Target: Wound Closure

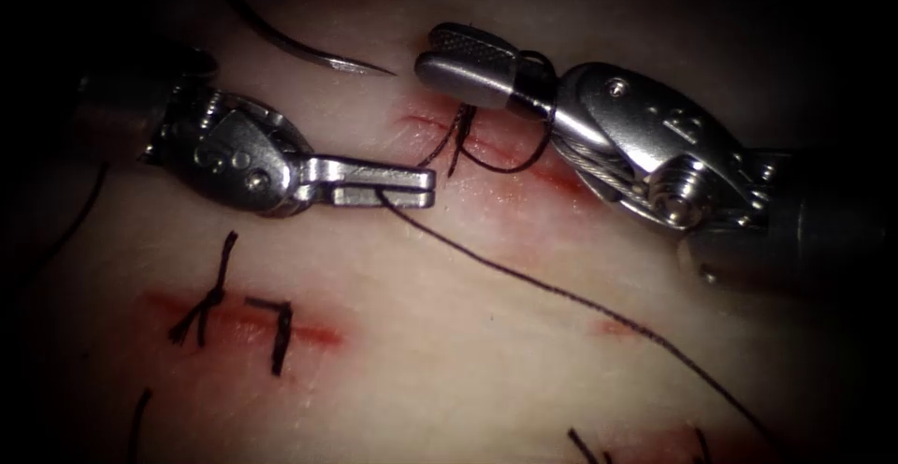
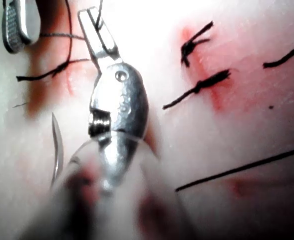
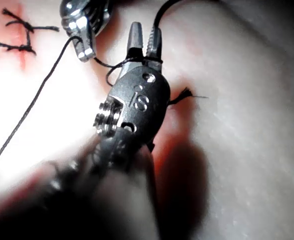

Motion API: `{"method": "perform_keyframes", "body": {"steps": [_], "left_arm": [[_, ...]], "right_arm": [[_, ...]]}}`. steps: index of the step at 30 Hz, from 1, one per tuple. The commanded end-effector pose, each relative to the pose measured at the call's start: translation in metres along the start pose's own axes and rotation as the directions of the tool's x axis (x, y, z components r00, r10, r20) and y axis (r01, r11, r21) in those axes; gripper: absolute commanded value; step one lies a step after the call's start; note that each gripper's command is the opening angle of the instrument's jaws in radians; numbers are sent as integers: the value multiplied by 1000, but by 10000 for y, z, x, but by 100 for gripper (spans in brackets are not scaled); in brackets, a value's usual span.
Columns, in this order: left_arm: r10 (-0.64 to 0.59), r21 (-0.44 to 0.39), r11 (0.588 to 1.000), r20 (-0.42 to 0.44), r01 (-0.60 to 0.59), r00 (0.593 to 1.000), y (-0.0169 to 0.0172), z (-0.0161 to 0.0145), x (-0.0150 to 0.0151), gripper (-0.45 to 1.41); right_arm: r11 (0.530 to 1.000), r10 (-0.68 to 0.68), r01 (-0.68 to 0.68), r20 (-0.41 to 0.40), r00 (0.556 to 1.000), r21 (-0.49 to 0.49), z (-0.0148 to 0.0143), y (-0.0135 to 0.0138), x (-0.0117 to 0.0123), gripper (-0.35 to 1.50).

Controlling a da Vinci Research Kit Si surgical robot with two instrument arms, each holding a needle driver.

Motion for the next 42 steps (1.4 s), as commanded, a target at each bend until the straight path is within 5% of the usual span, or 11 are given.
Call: {"method": "perform_keyframes", "body": {"steps": [1,6,8,10,17,24,30,33,38,42], "left_arm": [[0,18,1000,23,-1,1000,-1,6,-4,-45],[-46,127,992,164,25,985,-3,13,1,-45],[-59,144,989,216,28,975,-3,16,3,-45],[-72,158,987,265,31,962,-2,20,6,-45],[-97,161,986,367,39,925,0,30,9,-45],[-99,156,987,365,44,926,-2,29,6,-45],[-97,152,987,362,44,927,-2,29,5,-45],[-96,147,988,362,45,927,-1,28,5,-45],[-97,146,988,361,46,928,-3,26,5,-45],[-136,171,982,365,77,921,-14,17,7,-45]], "right_arm": [[999,2,-1,25,1000,-48,10,1,1,19],[980,49,-30,96,994,-198,7,5,-3,37],[966,69,-35,126,990,-256,5,9,-5,71],[948,101,-52,141,985,-313,3,13,-8,84],[919,207,-134,162,965,-371,6,25,-35,86],[919,233,-158,174,957,-362,21,36,-49,79],[917,235,-160,172,957,-366,28,39,-47,52],[915,237,-159,174,956,-370,28,40,-46,-35],[907,252,-170,173,952,-386,29,36,-38,-35],[922,224,-183,83,971,-342,27,21,-26,-35]]}}
